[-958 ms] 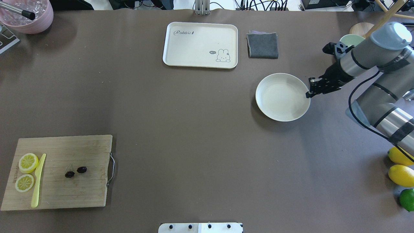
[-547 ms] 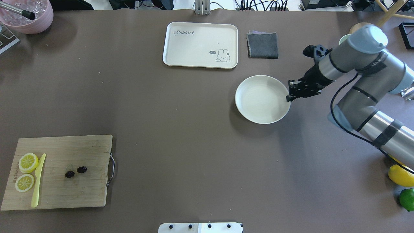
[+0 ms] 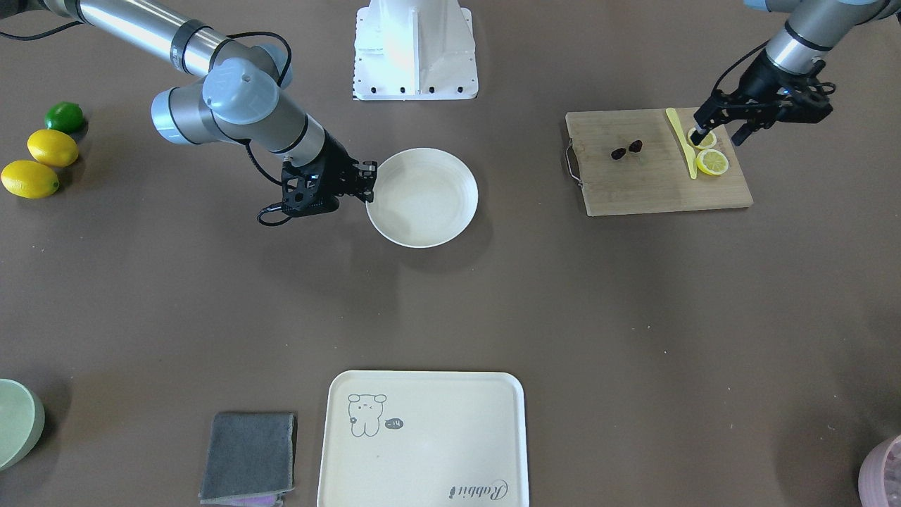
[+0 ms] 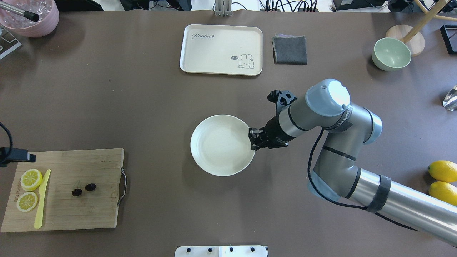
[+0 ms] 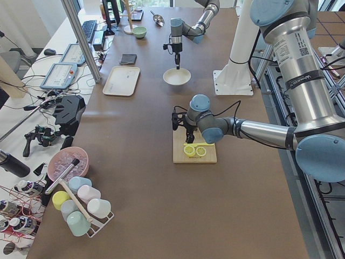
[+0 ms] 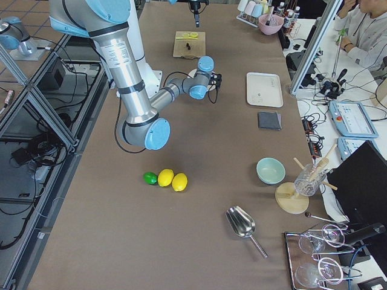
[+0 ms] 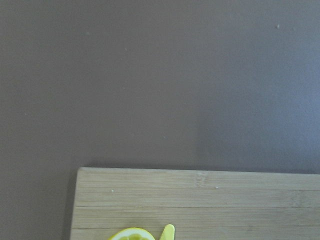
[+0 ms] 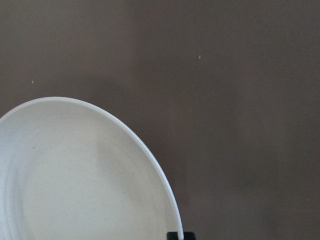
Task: Place red cherry on plate
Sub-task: 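Slide the white plate to table center with right gripper while left arm reaches board, then grasp the two dark cherries with the left gripper while the right gripper releases the plate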
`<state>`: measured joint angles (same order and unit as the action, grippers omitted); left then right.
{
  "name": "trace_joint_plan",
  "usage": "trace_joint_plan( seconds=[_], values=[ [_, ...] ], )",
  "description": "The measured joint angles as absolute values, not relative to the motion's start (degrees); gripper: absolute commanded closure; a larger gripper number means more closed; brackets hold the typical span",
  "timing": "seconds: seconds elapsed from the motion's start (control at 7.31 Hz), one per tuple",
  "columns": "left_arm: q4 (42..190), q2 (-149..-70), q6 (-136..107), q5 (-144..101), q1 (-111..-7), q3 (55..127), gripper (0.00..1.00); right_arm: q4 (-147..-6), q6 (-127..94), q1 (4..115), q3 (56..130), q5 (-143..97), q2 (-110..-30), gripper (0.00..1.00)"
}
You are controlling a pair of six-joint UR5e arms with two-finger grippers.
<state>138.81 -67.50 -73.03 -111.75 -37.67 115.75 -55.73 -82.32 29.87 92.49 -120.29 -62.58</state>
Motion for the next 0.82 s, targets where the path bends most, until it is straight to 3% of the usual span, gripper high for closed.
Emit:
trace_joint_plan(
  seconds=[0.27, 0.55, 0.68, 0.82],
  values=[
    [138.8, -67.9, -77.6, -102.8, -26.3, 116.8, 0.10, -55.8, -82.4, 28.6, 92.4, -119.2, -62.5, 1.00],
    [138.5, -69.8, -78.6, -98.9, -22.3, 115.7, 0.15, -55.8, -82.4, 28.1, 92.3, -119.0, -62.7, 1.00],
    [138.5, -71.0, -78.7, -98.3, -21.8, 114.9, 0.16, -55.7, -82.4, 27.8, 92.4, -118.8, -62.7, 0.47],
    [138.4, -71.9, -78.7, -98.1, -21.6, 114.4, 0.21, -55.5, -82.4, 27.6, 92.6, -118.5, -62.8, 0.01]
  ],
)
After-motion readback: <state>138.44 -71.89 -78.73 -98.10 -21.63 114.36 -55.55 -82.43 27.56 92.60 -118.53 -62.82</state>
